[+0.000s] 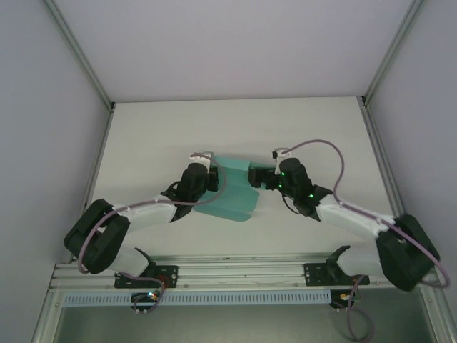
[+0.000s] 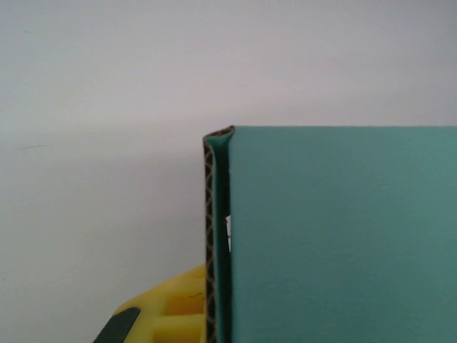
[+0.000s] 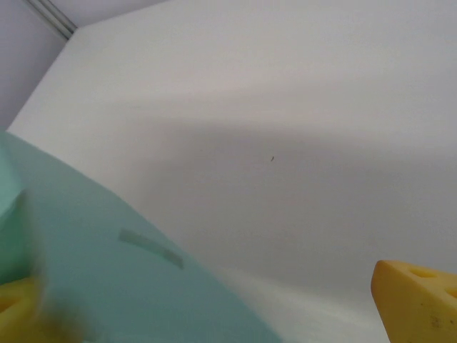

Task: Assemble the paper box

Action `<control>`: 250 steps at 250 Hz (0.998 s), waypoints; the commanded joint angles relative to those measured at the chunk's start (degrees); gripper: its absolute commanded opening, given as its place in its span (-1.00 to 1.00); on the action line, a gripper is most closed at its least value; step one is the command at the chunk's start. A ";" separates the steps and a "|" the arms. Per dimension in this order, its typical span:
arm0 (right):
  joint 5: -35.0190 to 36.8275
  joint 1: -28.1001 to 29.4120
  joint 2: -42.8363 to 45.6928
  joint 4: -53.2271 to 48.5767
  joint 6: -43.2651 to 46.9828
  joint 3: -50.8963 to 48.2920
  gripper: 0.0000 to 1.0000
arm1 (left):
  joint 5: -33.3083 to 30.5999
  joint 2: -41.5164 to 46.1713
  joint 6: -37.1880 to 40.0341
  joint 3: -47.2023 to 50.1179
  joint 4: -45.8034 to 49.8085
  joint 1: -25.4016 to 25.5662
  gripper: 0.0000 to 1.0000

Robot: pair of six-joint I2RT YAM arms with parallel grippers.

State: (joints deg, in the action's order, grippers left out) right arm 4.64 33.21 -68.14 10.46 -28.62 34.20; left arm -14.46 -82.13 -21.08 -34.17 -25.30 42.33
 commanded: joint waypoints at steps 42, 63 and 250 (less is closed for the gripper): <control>0.90 -0.83 19.31 -18.75 0.96 -7.75 0.99 | 2.96 5.26 -1.64 -0.34 1.20 -3.65 -1.00; 0.39 -1.98 19.91 -17.74 0.59 -9.35 0.99 | 4.65 5.85 -1.52 -1.04 2.83 -3.83 -1.00; -14.36 -6.23 -0.52 1.99 12.48 1.03 0.99 | 13.61 6.11 -1.30 -0.87 1.66 -3.68 -1.00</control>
State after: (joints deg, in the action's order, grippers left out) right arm -1.91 26.87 -65.67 5.08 -17.19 32.88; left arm -5.63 -76.03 -21.39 -34.15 -21.82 38.13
